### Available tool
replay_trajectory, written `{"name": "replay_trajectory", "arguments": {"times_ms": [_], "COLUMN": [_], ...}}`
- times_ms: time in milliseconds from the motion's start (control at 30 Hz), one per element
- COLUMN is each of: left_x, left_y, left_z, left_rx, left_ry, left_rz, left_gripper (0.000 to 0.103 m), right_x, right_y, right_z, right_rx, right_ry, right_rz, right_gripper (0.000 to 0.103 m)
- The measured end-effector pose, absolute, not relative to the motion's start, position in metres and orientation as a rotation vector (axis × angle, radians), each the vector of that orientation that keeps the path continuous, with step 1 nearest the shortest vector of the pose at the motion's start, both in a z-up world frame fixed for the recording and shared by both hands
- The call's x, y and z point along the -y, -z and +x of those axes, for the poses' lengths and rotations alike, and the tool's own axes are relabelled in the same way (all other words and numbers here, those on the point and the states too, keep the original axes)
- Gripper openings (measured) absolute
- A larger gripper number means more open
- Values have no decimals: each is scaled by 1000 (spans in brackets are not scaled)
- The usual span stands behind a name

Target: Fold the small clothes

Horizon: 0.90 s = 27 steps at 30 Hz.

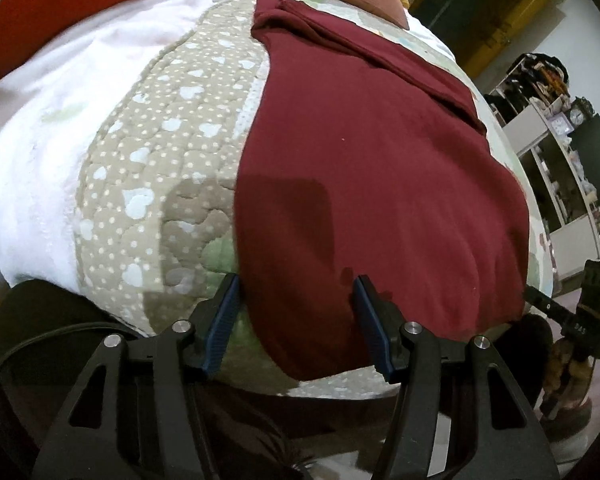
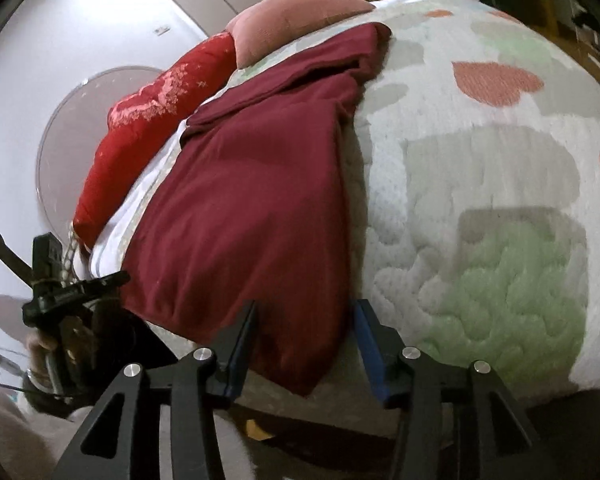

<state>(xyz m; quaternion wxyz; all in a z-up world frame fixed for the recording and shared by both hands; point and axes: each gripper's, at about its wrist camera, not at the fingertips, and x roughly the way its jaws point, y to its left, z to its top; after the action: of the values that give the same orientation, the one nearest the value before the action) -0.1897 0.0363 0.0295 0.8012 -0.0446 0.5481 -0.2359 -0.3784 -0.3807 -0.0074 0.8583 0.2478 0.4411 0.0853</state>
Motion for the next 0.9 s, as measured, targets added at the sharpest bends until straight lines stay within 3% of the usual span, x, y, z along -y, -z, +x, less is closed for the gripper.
{"name": "replay_trajectory", "arguments": {"times_ms": [133,233,433,500,600,667,733,900], "left_x": [-35,-30,-22,-22,-25,-30,-32,-34], "left_y": [-27,-23,-22,-21,-19,-21,-21,-32], "left_z": [-192,-194,-199,-199,-201,-201,-201,-209], "left_rx": [-1187,-1175,-1158,-1144,-1124,-1124,-1138,-1140], "left_ry": [527,543,540,525,494,496,529,593], "left_rz": [-133,-117,-53,-51,-52,-66,-97,-108], "left_gripper": [59,66,67,59,39,18,11,9], "right_x": [376,374,372,370,370,369,367,354], "right_y": [7,13,16,17,21,24,23,7], "right_z": [-380,-378,-379,-380,-381,-380,-383,-389], "right_rx": [-940,-940,-904,-893,-892,-896,-889,-869], "right_ry": [-199,-224,-260,-265,-282,-301,-319,-400], "right_rz": [505,510,527,521,562,588,609,627], "right_gripper": [47,47,47,40,17,14,10,8]}}
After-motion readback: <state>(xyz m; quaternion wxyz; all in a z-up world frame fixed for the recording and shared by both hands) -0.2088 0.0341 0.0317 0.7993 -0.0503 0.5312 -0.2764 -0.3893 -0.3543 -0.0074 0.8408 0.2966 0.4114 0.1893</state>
